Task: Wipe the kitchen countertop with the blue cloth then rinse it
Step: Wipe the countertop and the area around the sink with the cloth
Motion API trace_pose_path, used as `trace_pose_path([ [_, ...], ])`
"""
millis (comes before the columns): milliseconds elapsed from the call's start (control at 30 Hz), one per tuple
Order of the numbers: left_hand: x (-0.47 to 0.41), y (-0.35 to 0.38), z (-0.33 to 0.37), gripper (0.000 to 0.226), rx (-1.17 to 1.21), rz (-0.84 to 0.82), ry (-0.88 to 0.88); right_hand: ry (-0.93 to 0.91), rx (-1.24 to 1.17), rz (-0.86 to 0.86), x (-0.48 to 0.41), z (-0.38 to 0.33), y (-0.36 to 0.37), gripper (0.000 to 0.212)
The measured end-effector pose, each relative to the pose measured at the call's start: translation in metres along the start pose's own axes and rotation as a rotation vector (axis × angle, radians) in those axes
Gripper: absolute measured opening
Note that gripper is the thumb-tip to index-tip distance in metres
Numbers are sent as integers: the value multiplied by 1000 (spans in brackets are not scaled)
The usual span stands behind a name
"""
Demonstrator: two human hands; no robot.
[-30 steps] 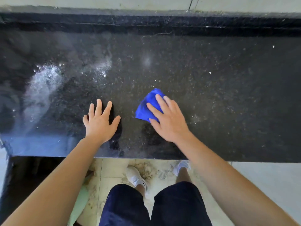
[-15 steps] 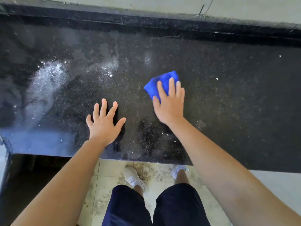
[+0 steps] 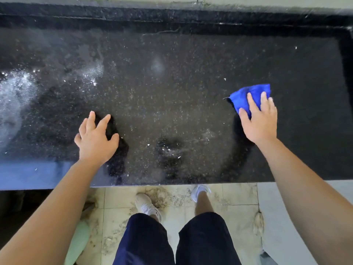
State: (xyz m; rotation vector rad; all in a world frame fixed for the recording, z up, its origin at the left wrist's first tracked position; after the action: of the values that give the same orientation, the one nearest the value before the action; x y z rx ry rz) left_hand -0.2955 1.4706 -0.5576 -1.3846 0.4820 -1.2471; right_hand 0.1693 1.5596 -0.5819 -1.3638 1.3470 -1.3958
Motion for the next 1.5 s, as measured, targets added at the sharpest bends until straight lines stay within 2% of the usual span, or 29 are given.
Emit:
trace_pose_path([
  [67,5,4,17,62,-13,29,67,181,-62,72,32,-14,9,69],
  [133,4,7,37,58,-15,48,119,154,-112,129,81,-59,25,61],
  [267,-10,4,83,56,-32,48,171,-365,-119,-7,161,-140,49,56],
  [333,-17,3,109,57,-35,47,201,-552,-92,-42,157,-135,47,56],
  [400,-22,7,138,57,-37,38,234,-609,-50,-25,131,-106,40,56],
  [600,-16,36,229,63,-86,-36,353,-211,27,60,27,52,5,56],
  [767,-23,63,278,66,-144,-116,340,80,28,-42,-46,150,-27,62],
  [900,-26,73,281,67,-205,-101,321,155,-14,-6,-123,194,-56,69],
  [1000,-26,73,280,67,-178,-78,314,187,-95,-15,-189,193,-73,73],
  [1067,-27,75,281,66,-173,-65,307,116,-123,-10,-222,167,-76,72],
  [1133,-28,76,282,66,-173,-72,300,-63,-105,-28,-233,119,-68,70],
  [1233,-29,75,281,66,-198,-76,305,-380,-78,-79,-214,34,-46,65],
  [1333,-29,73,281,67,-203,-80,293,-563,-65,-83,-174,-23,-25,62],
  [1400,-29,73,281,68,-208,-90,288,-619,-50,-100,-155,-28,-18,62],
  [1500,-28,73,282,69,-231,-91,301,-667,-52,-81,-133,6,-20,64],
])
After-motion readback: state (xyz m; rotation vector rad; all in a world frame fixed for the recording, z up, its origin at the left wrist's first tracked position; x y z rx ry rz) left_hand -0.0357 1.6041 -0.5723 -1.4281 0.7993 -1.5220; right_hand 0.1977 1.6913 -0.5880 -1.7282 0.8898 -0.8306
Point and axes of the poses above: each hand's wrist, its own x-axis away from the middle knuckle, its own y-axis out of the palm, z = x × y, the point moved 4 cm from there along -x, towards the middle knuckle, and after that the axes turned 1 degree about z, right-handed, at the moved point
